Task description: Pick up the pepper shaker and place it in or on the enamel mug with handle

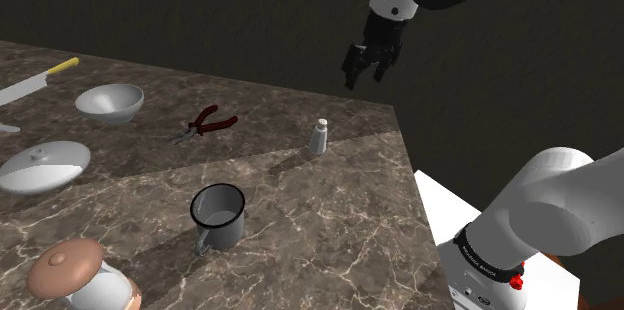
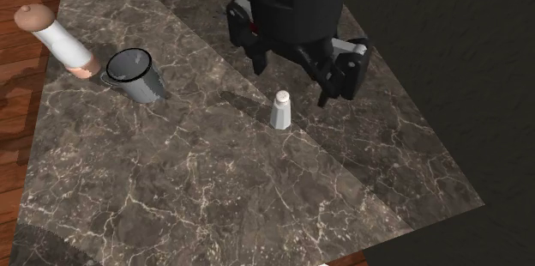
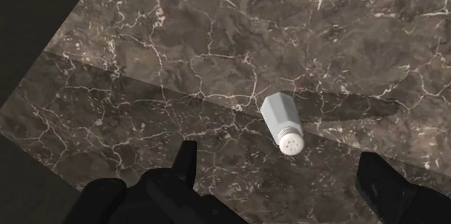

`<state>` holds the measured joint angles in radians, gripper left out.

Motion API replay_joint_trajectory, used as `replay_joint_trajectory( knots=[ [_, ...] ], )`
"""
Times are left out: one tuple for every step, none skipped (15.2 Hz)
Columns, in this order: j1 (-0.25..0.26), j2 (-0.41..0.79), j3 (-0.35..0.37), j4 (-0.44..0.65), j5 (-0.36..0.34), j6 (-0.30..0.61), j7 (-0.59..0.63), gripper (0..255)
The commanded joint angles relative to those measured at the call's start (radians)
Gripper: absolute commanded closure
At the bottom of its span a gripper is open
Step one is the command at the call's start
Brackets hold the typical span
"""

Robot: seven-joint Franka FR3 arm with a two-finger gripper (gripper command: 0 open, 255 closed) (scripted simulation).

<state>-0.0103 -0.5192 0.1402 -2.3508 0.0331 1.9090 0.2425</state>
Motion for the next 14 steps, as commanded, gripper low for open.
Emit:
replay_joint_trajectory(
  knots=[
    [-0.001, 0.055, 0.029, -0.015, -0.006, 0.057, 0.044, 0],
    [-0.004, 0.089, 0.041, -0.013, -0.012, 0.081, 0.063, 0],
    [-0.007, 0.124, 0.052, -0.009, -0.019, 0.104, 0.083, 0],
    [-0.010, 0.159, 0.063, -0.003, -0.028, 0.126, 0.104, 0],
    [-0.013, 0.195, 0.074, 0.003, -0.038, 0.147, 0.125, 0],
    [-0.016, 0.233, 0.084, 0.011, -0.048, 0.168, 0.146, 0],
    [-0.019, 0.270, 0.093, 0.021, -0.060, 0.187, 0.168, 0],
    [-0.022, 0.309, 0.102, 0.031, -0.074, 0.206, 0.191, 0],
    [-0.024, 0.348, 0.111, 0.043, -0.088, 0.223, 0.215, 0],
    [-0.027, 0.387, 0.118, 0.056, -0.104, 0.240, 0.238, 0],
    [-0.028, 0.427, 0.124, 0.071, -0.121, 0.255, 0.263, 0],
    [-0.027, 0.431, 0.123, 0.072, -0.123, 0.256, 0.265, 0],
    [-0.027, 0.438, 0.123, 0.065, -0.126, 0.270, 0.267, 0],
    [-0.028, 0.444, 0.123, 0.058, -0.129, 0.283, 0.269, 0]
  ],
)
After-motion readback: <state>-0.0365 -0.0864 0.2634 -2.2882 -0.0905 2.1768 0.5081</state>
